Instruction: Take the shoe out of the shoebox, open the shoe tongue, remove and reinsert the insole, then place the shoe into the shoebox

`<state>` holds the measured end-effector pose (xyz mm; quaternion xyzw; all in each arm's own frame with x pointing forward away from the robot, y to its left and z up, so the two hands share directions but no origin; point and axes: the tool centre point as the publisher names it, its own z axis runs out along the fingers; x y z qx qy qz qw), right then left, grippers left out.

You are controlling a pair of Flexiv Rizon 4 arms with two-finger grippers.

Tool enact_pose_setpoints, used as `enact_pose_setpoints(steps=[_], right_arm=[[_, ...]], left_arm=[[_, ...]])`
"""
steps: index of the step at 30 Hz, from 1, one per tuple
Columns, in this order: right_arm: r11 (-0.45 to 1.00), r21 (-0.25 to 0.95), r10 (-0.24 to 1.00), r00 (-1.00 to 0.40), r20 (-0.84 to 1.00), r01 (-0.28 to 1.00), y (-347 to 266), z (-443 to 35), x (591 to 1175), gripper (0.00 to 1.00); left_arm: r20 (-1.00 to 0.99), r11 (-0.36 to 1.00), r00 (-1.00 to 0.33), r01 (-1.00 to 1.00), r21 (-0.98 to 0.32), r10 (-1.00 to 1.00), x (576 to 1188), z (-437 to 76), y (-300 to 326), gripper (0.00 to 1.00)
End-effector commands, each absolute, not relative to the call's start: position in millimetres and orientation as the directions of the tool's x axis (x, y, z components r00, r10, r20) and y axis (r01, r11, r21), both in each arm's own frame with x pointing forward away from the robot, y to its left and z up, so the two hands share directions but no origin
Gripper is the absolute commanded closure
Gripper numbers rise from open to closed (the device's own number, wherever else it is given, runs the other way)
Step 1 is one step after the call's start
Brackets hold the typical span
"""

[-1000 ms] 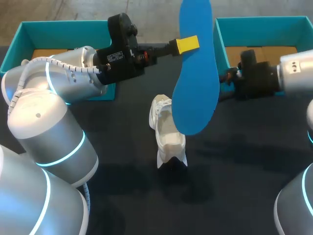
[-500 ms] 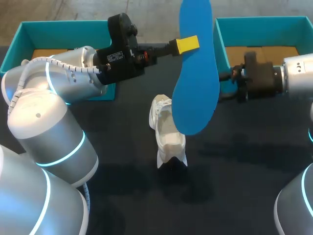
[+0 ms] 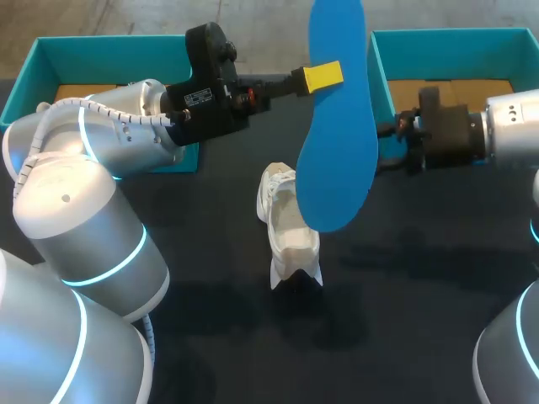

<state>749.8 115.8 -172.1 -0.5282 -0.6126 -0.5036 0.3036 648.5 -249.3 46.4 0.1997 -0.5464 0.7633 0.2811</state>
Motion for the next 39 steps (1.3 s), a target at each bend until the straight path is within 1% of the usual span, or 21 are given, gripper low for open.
enact_pose_setpoints(steps=[1,7,12,21,25,32,39], right_arm=[[-0.066,0.296,0.342,-0.257,0.904,0.953,117.9,-172.7,750.7,0.00],[-0.066,0.296,0.341,-0.257,0.904,0.953,119.3,-171.8,750.0,0.00],[-0.068,0.292,0.342,-0.253,0.905,0.954,123.2,-165.1,749.6,0.00],[-0.100,0.269,0.345,-0.220,0.912,0.958,119.9,-153.1,753.6,0.00],[-0.115,0.257,0.349,-0.203,0.915,0.960,117.5,-151.1,755.9,0.00],[-0.153,0.233,0.316,-0.176,0.932,0.960,114.9,-149.3,758.5,0.00],[-0.175,0.199,0.299,-0.140,0.944,0.964,114.8,-147.7,761.6,0.00]], left_arm=[[0.612,-0.250,-0.763,-0.647,-0.721,0.211,647.8,45.5,-250.7,1.00],[0.612,-0.250,-0.763,-0.647,-0.721,0.211,647.8,45.5,-250.7,1.00],[0.562,-0.251,-0.800,-0.600,-0.760,0.211,646.3,38.9,-241.7,1.00],[0.371,-0.264,-0.906,-0.416,-0.870,0.204,658.7,29.1,-221.8,1.00],[0.293,-0.290,-0.935,-0.343,-0.894,0.201,667.8,26.5,-212.7,1.00],[0.011,-0.298,-0.987,-0.059,-0.953,0.159,688.8,14.6,-201.3,1.00],[-0.248,-0.291,-0.958,0.199,-0.936,0.141,700.7,4.1,-197.2,1.00]])
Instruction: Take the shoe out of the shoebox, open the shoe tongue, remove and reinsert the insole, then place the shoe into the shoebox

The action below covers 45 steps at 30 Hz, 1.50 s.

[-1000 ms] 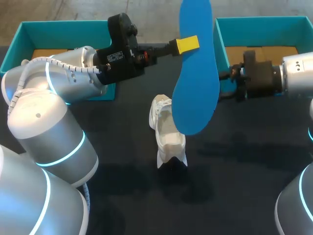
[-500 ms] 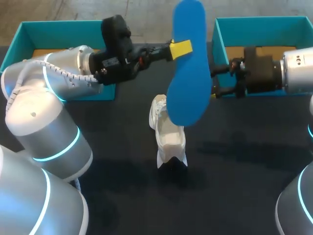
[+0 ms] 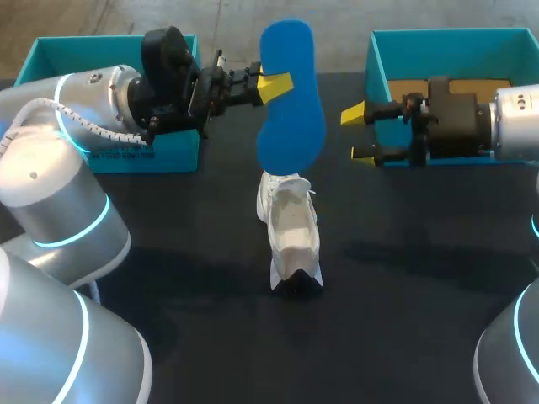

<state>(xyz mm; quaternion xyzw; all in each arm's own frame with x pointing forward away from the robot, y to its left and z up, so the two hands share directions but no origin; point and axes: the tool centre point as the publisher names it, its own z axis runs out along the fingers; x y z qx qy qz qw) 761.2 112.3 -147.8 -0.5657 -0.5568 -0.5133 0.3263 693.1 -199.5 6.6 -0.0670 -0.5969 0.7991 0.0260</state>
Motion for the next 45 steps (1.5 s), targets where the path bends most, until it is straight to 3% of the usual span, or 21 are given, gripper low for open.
enact_pose_setpoints(steps=[1,10,31,34,45], right_arm=[[-0.176,0.198,0.300,-0.139,0.944,0.964,114.7,-147.3,762.3,0.00],[-0.180,0.191,0.299,-0.131,0.945,0.965,115.3,-143.8,766.8,0.00],[-0.163,0.131,0.280,-0.081,0.956,0.978,123.3,-148.9,770.6,0.00],[-0.178,0.106,0.275,-0.054,0.960,0.978,122.6,-147.5,771.5,0.00],[-0.154,0.048,0.230,-0.011,0.973,0.987,120.3,-140.7,775.1,0.00]], left_arm=[[-0.280,-0.293,-0.950,0.231,-0.928,0.139,703.0,3.4,-196.4,1.00],[-0.436,-0.274,-0.892,0.392,-0.878,0.121,718.0,-2.6,-187.0,1.00],[-0.433,-0.273,-0.894,0.390,-0.879,0.115,720.1,-4.7,-185.0,1.00],[-0.576,-0.285,-0.809,0.528,-0.800,0.118,726.2,-17.6,-182.6,1.00],[-0.820,-0.365,-0.562,0.746,-0.557,0.103,736.8,-36.6,-180.1,1.00]])
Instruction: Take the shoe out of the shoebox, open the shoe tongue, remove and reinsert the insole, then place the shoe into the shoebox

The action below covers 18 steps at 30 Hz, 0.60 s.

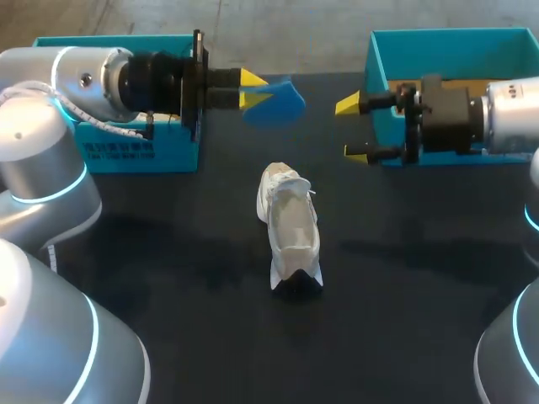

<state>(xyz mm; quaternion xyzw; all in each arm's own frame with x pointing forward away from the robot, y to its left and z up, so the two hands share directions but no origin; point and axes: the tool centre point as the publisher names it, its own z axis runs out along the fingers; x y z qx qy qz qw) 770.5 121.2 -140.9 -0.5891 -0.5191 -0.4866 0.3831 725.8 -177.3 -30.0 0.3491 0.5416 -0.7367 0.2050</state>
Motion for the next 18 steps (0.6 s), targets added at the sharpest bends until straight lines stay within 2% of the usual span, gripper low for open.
enact_pose_setpoints(steps=[1,8,18], right_arm=[[-0.152,0.044,0.229,-0.008,0.974,0.987,119.9,-140.2,775.5,0.00],[-0.170,0.034,0.211,0.003,0.977,0.985,113.1,-137.4,777.3,0.00],[-0.179,0.037,0.202,0.000,0.979,0.983,110.0,-132.7,783.5,0.00]], left_arm=[[-0.846,-0.366,-0.520,0.770,-0.523,0.116,737.6,-39.1,-179.8,1.00],[-0.904,-0.350,-0.401,0.833,-0.427,0.149,739.6,-52.5,-178.4,1.00],[-0.969,-0.344,-0.168,0.912,-0.222,0.181,743.2,-70.3,-177.3,1.00]])
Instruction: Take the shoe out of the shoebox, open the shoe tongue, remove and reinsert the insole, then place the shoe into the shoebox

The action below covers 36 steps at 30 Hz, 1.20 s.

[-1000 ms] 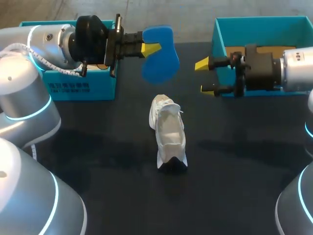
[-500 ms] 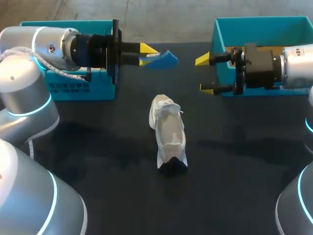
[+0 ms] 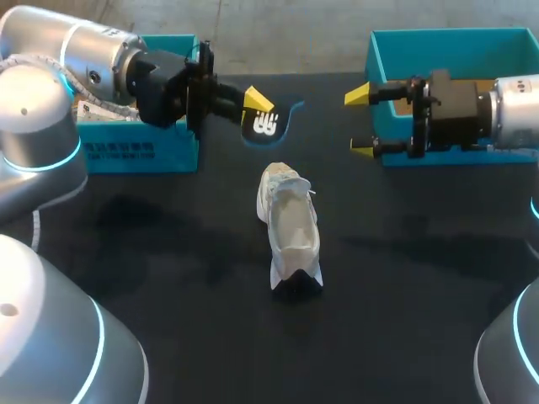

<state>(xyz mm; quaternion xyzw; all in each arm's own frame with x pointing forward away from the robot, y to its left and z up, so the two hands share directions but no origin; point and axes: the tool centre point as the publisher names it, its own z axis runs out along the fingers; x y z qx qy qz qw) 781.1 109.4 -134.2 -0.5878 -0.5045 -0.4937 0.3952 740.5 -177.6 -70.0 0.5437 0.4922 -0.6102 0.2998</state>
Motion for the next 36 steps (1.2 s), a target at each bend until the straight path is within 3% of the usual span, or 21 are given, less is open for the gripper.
enact_pose_setpoints(steps=[1,13,22,27,36], right_arm=[[-0.180,0.039,0.201,-0.002,0.980,0.983,110.1,-132.0,784.4,0.00],[-0.178,0.052,0.186,-0.018,0.982,0.983,114.9,-128.5,790.3,0.00],[-0.182,0.060,0.175,-0.028,0.984,0.982,119.1,-125.0,792.7,0.00],[-0.169,0.062,0.173,-0.033,0.984,0.984,123.6,-124.1,795.0,0.16],[-0.144,0.051,0.174,-0.025,0.984,0.988,133.2,-126.9,800.8,0.22]], left_arm=[[-0.972,-0.344,-0.149,0.916,-0.205,0.183,744.0,-71.8,-177.7,1.00],[-0.983,-0.393,0.156,0.913,0.105,0.101,751.6,-84.7,-187.5,1.00],[-0.978,-0.387,0.184,0.913,0.131,0.102,754.0,-108.0,-196.9,1.00],[-0.971,-0.403,0.212,0.902,0.151,0.110,754.4,-123.4,-204.1,1.00],[-0.968,-0.404,0.236,0.896,0.184,0.083,755.0,-122.9,-219.0,1.00]])
